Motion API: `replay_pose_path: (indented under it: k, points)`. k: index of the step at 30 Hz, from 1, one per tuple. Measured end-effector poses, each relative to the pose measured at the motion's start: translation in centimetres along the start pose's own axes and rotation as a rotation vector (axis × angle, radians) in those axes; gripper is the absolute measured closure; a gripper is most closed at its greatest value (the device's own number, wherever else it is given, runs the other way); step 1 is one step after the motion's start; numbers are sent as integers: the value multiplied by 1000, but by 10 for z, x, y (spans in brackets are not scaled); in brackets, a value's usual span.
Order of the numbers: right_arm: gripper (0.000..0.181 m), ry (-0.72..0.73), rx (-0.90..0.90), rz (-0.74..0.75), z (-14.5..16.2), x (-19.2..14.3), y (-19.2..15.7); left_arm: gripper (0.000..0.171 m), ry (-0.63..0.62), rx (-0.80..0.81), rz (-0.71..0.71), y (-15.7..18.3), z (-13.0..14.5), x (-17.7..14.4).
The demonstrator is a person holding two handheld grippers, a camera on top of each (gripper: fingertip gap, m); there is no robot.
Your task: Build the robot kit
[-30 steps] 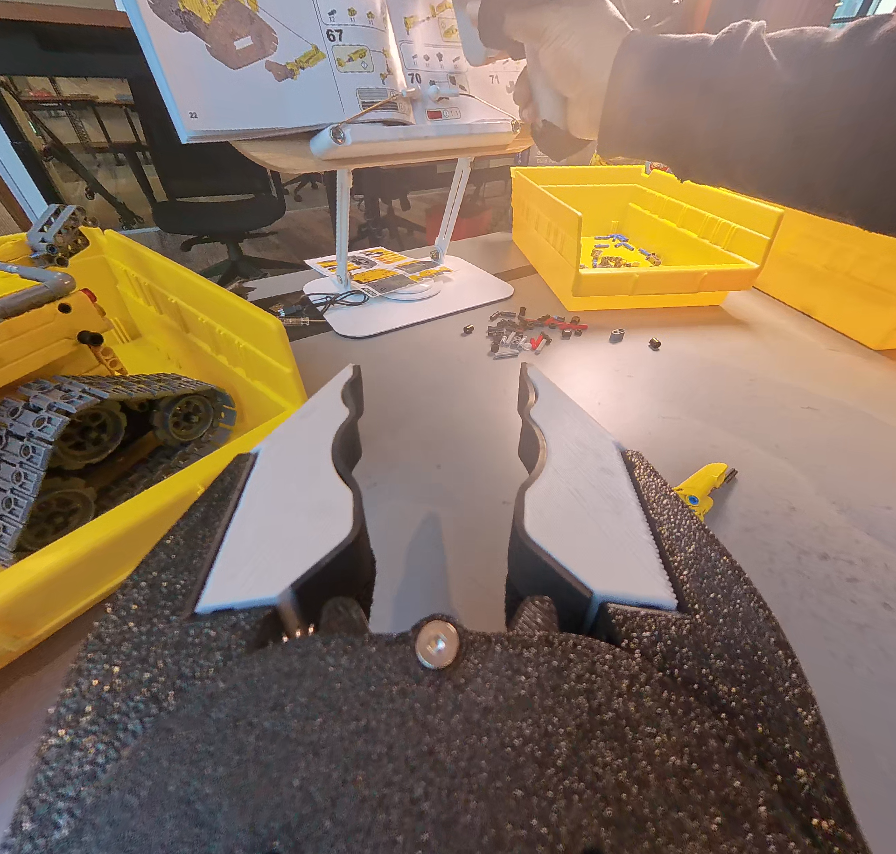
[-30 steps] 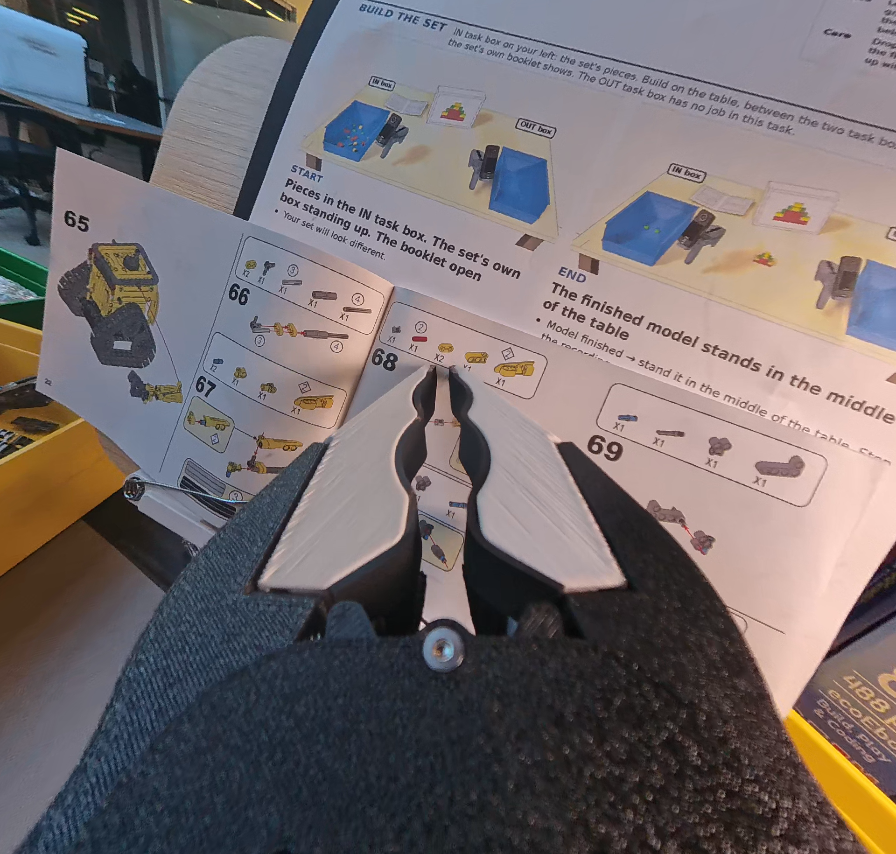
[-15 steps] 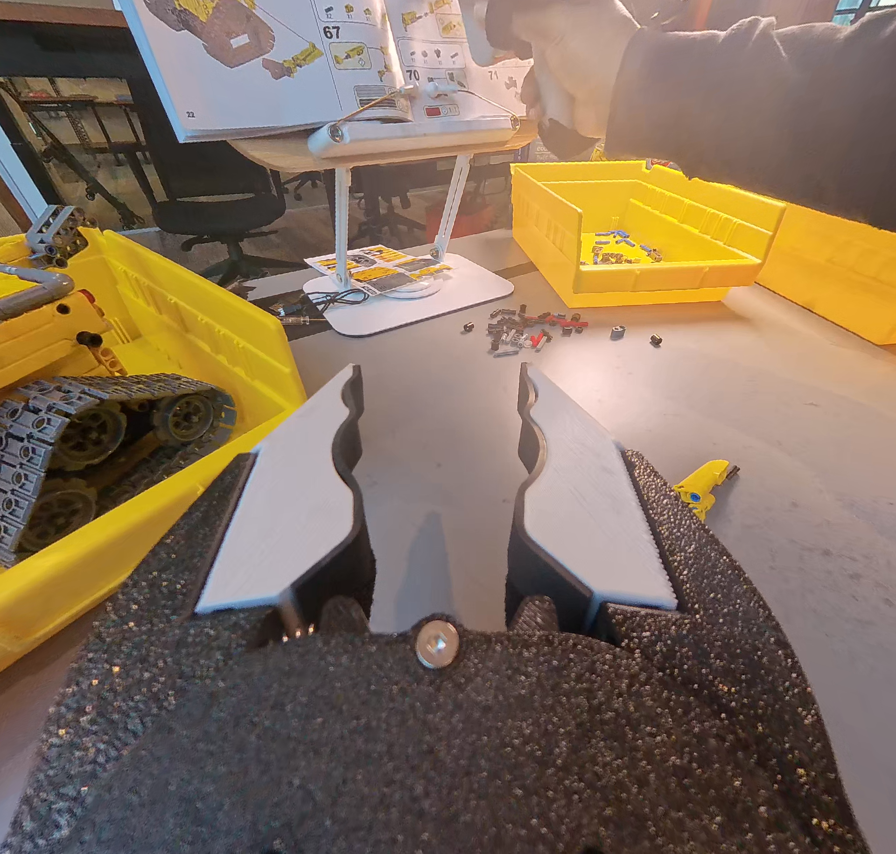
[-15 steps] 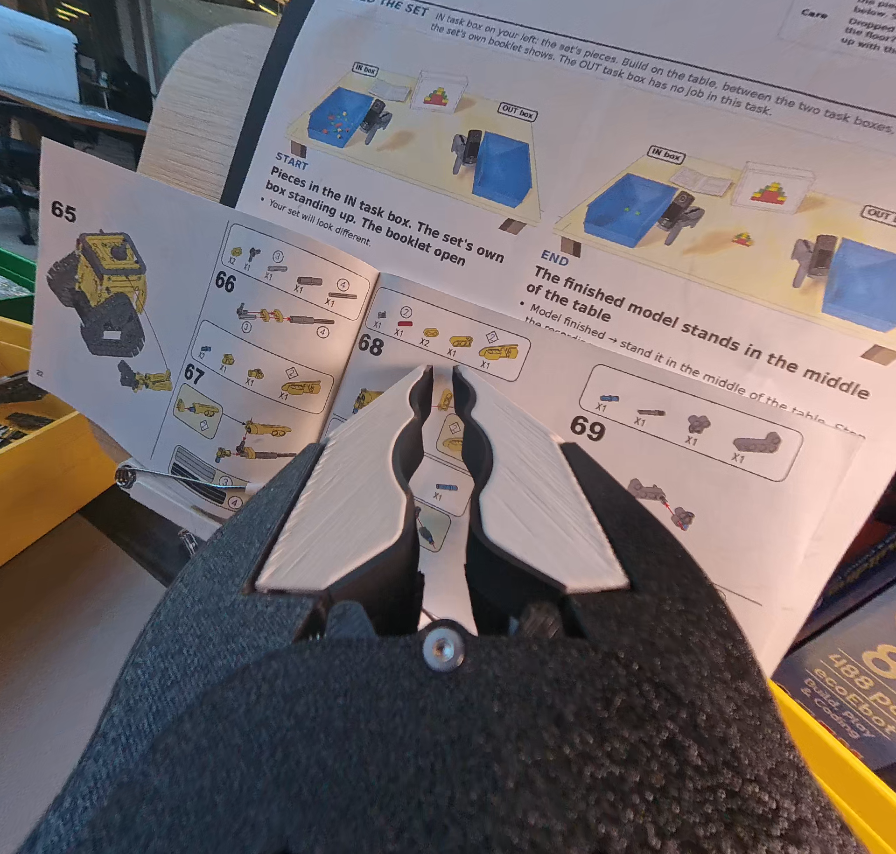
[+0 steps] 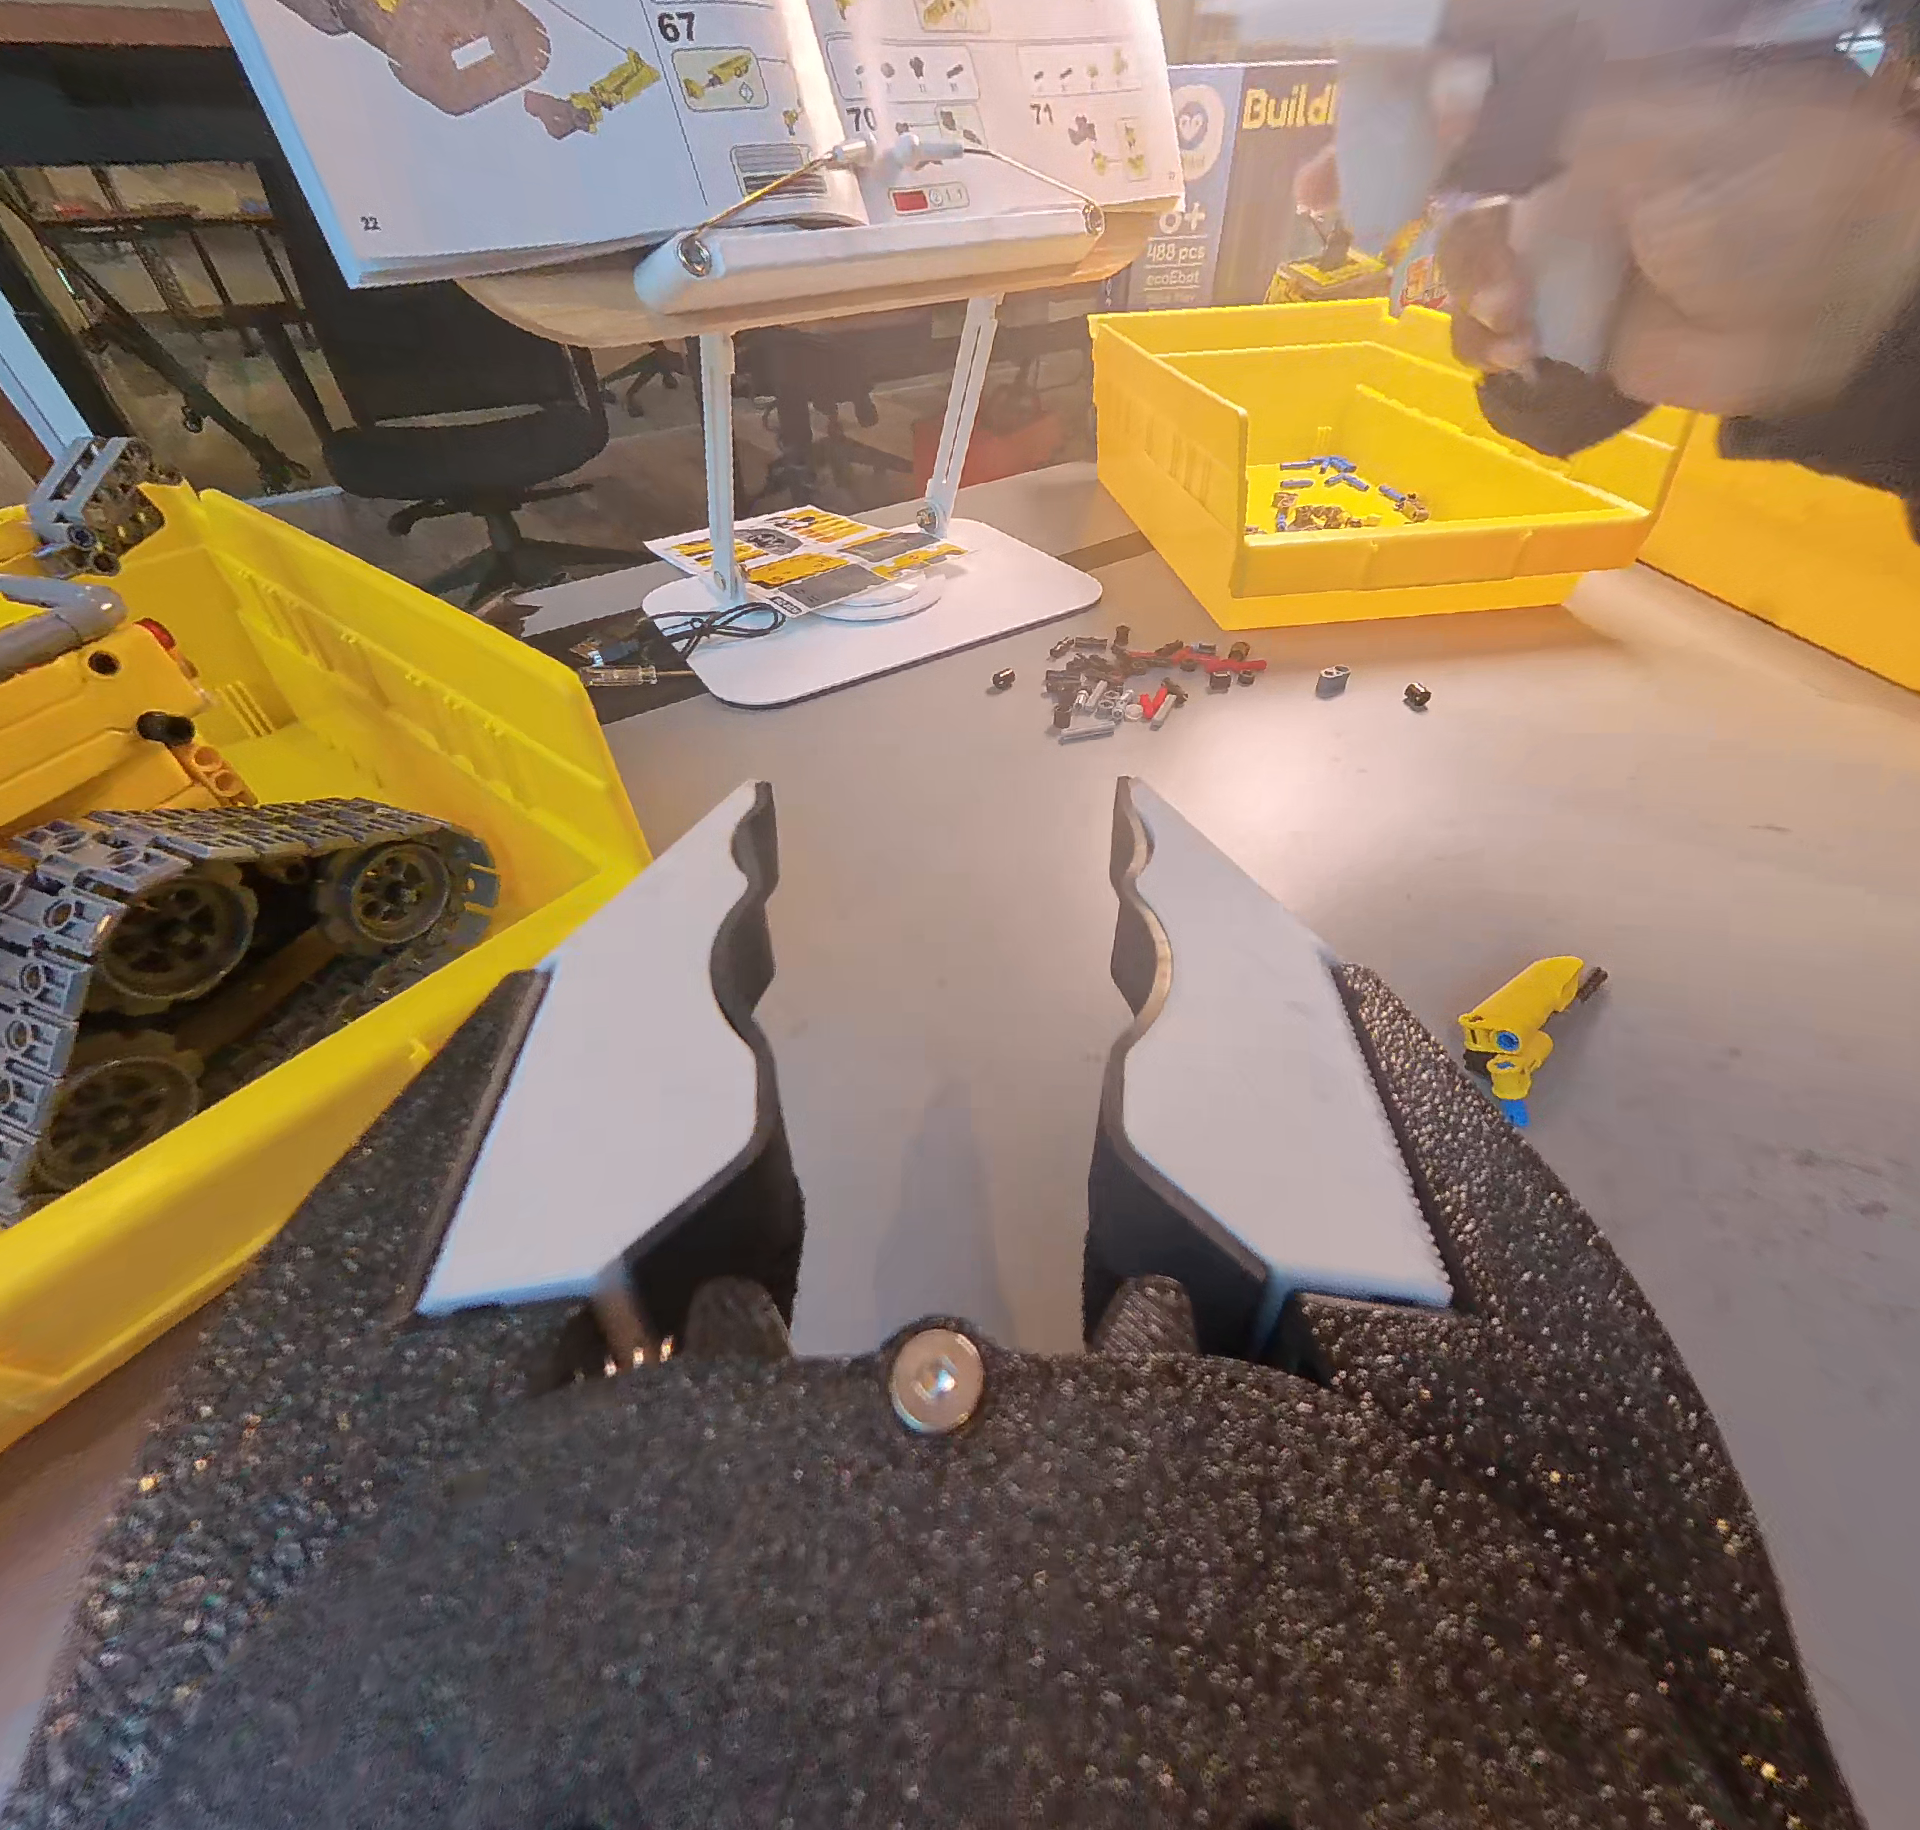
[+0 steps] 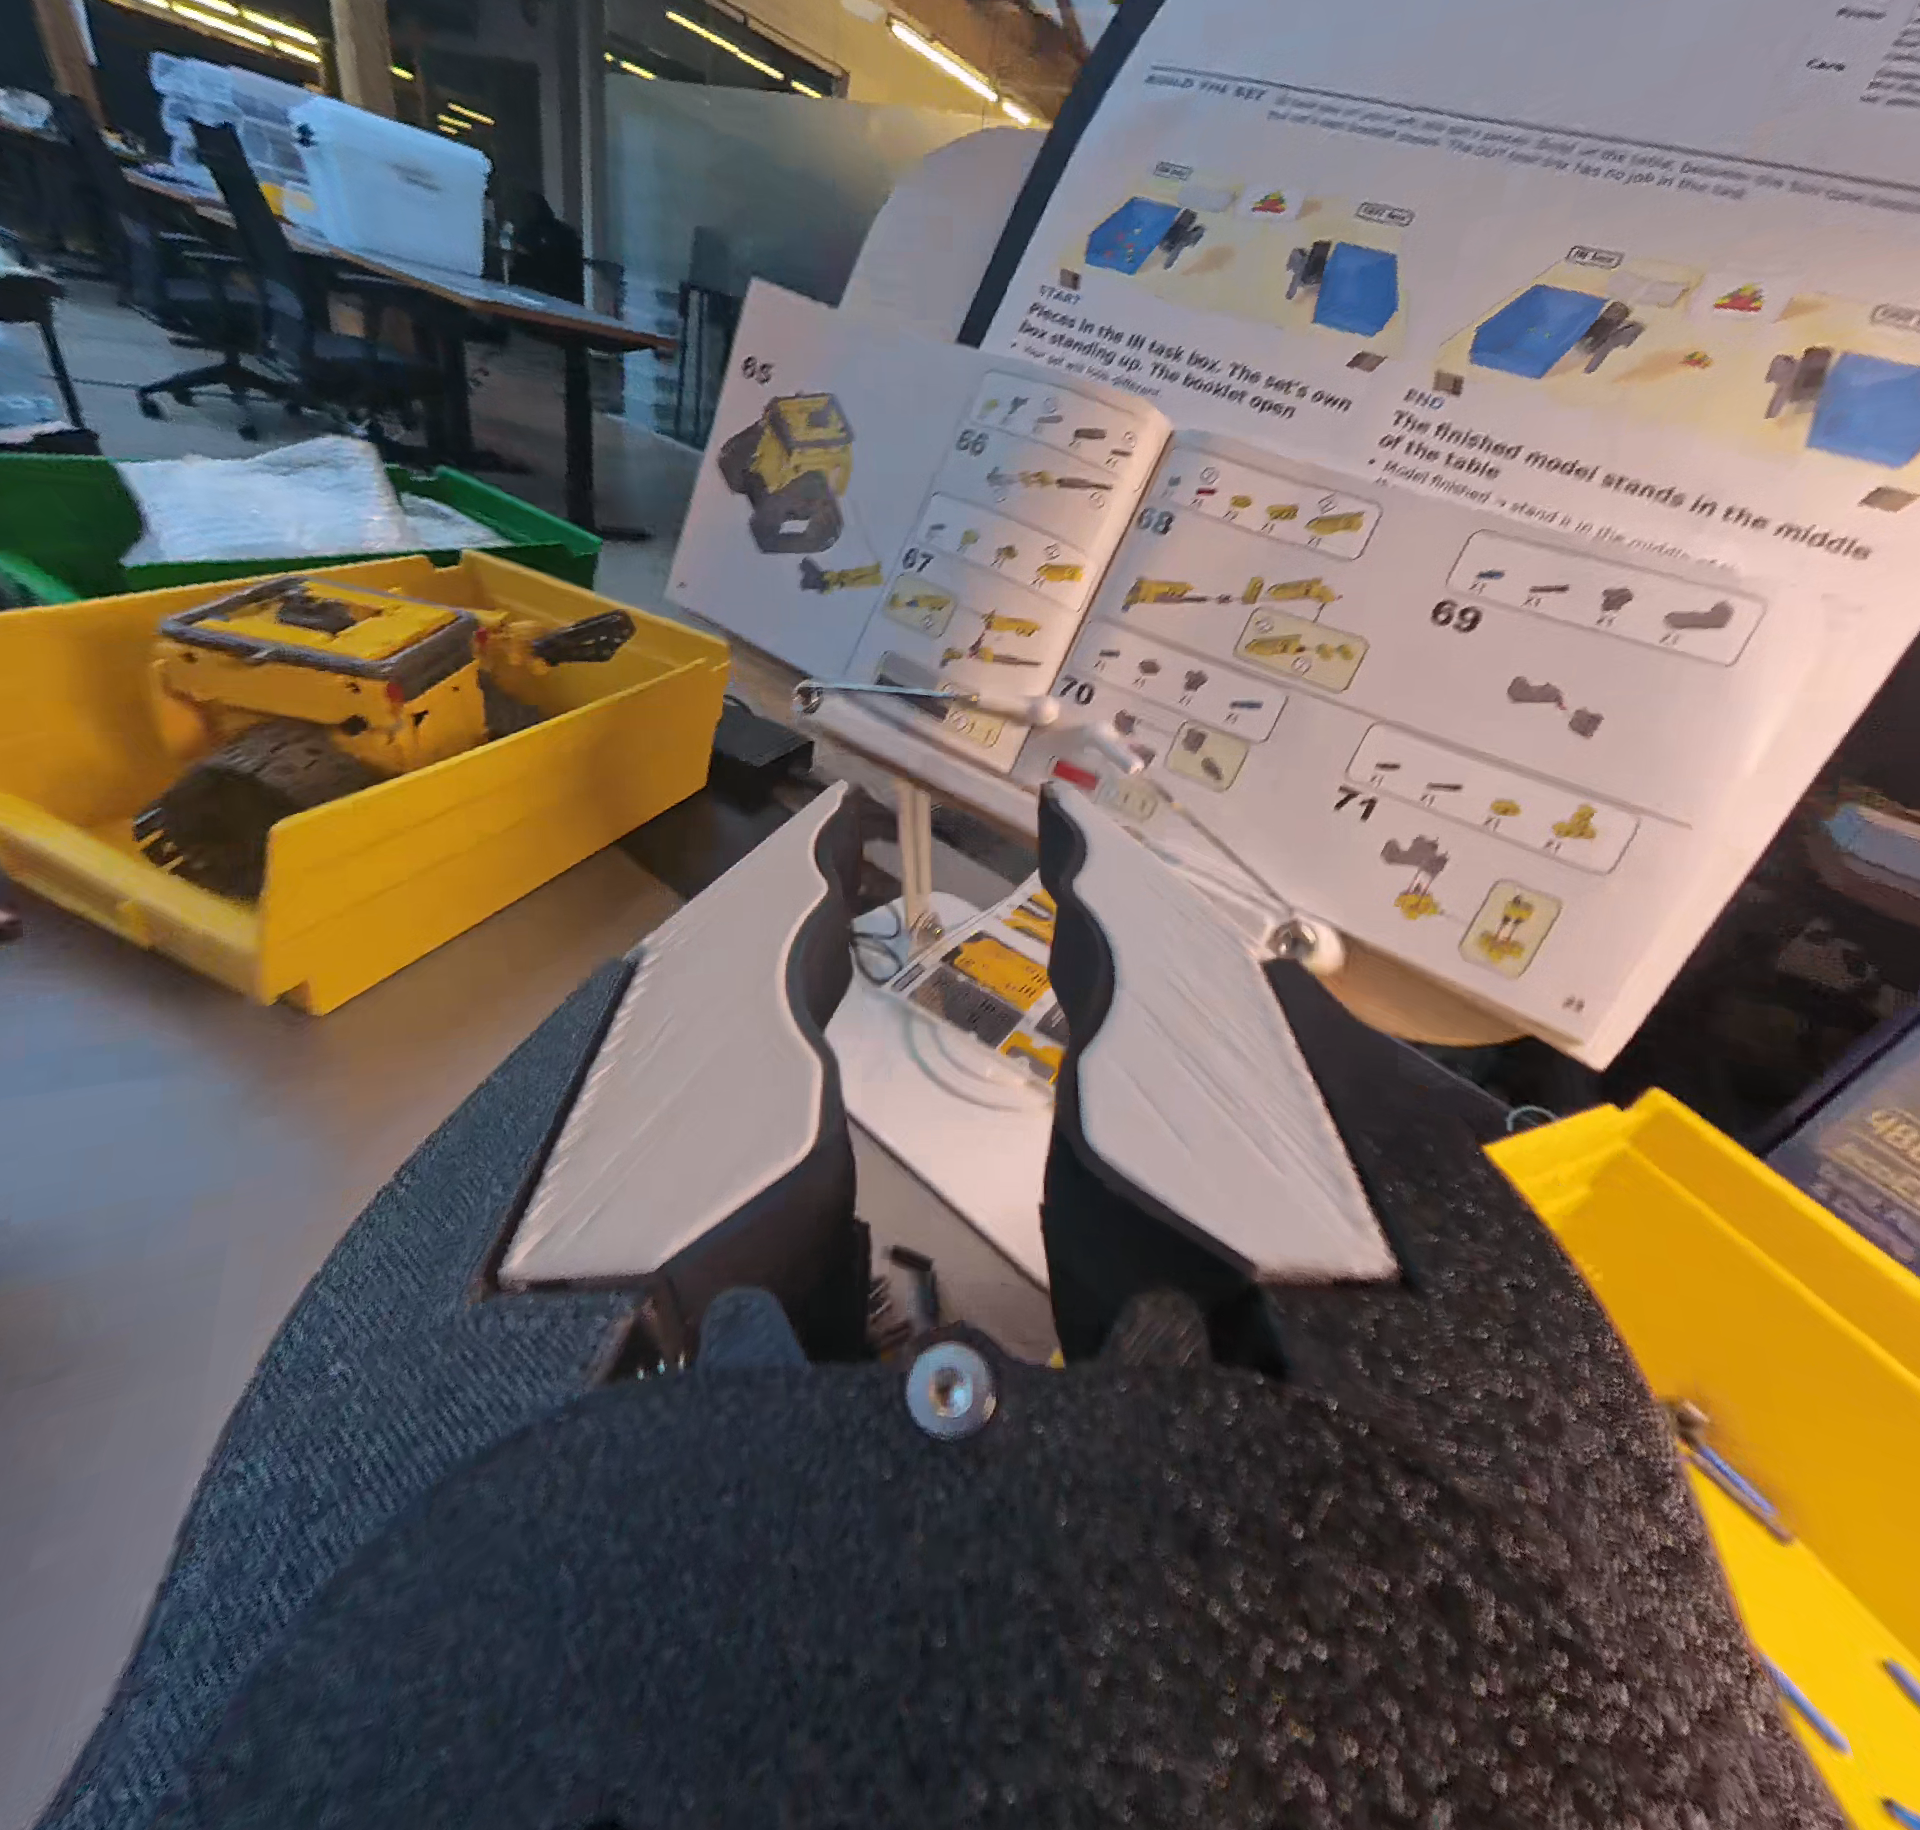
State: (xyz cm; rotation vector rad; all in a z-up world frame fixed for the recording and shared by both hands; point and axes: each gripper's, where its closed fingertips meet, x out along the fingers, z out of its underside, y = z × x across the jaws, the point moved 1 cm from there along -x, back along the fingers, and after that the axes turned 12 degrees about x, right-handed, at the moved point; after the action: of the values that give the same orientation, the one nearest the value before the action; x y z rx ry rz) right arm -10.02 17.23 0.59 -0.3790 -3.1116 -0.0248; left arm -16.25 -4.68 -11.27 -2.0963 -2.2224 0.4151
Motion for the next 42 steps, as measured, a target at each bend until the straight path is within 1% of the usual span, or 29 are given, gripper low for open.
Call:
replay_pose_path:
  k: [4, 8, 11, 13, 16, 17, 23, 28, 32, 37, 42]
  points:
    - [143, -70, 81, -57, 31, -42, -20, 107, 3, -14, 1, -1, 2, 0]
    - [140, -116, 139, -69, 54, -81, -29, 107, -8, -14, 0, -2, 5, 2]
    - [139, -132, 189, -80, 70, -103, -36, 107, -14, 1, 5, 0, 6, 3]
    - [137, -122, 198, -86, 79, -113, -39, 107, -15, 13, 10, 2, 6, 4]
    - [136, -99, 241, -109, 87, -118, -42, 107, -16, 26, 13, 4, 5, 5]
    - [133, -103, 243, -121, 88, -117, -43, 107, -17, 29, 14, 5, 5, 5]
    - [122, -89, 220, -89, 86, -119, -37, 105, -25, 30, 24, 7, 6, 4]
    - [118, -82, 189, -55, 86, -122, -30, 103, -15, 44, 31, 10, 3, 3]
    - [117, -70, 182, -53, 85, -122, -29, 102, -4, 50, 20, 9, 1, 2]
    - [117, -83, 171, -74, 90, -120, -35, 103, 73, 55, -59, -7, -14, -8]
    - [117, -84, 162, -80, 90, -120, -37, 102, 69, 35, -65, -11, -12, -9]
